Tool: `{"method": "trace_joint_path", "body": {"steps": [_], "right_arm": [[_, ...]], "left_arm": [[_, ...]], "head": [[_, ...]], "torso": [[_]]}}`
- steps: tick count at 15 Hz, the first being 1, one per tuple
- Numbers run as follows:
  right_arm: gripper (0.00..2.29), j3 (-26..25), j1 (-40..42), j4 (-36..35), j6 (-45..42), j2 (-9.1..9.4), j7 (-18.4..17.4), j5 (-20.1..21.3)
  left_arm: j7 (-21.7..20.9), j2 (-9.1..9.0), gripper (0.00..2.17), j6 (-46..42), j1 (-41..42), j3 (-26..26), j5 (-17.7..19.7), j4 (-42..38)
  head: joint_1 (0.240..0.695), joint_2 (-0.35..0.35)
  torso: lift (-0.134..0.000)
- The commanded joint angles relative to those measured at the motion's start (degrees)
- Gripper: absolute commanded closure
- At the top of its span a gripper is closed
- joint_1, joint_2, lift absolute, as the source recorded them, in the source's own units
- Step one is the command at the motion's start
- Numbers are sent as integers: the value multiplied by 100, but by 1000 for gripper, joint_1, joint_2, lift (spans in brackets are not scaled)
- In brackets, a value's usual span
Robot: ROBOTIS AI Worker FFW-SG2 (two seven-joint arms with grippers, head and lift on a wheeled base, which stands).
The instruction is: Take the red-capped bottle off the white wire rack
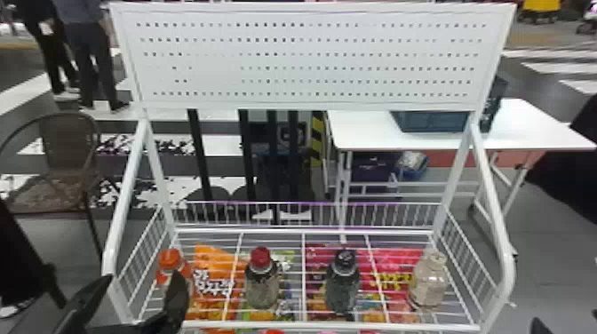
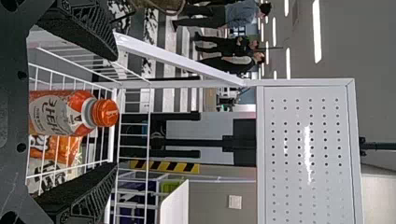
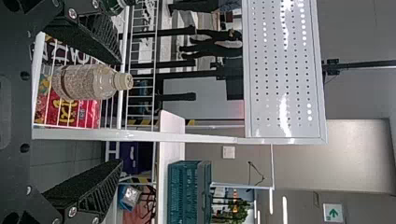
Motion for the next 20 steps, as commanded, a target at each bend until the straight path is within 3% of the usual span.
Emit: {"method": "trace_joint_path", "body": {"steps": [1,11,16,20], "right_arm": [[144,0,0,1,0,6,0,2],[144,-18,-9,36,-18,-3,0,2],[144,-18,-17,36,-18,6,0,29],[144,0,-9,36,0,-12,0,37]], "left_arm": [[-4,6,87,-17,-8,0,0,21],[-56,-3,87,-510,-17,-158,71,250],[14,-144,90,-1055,-325,-1231,-123,1269],[454,-355,90,-1617,-1107,-2250,-509,2667]], "head": [[499,0],[499,0],[499,0],[499,0]], "torso": [[0],[0],[0],[0]]}}
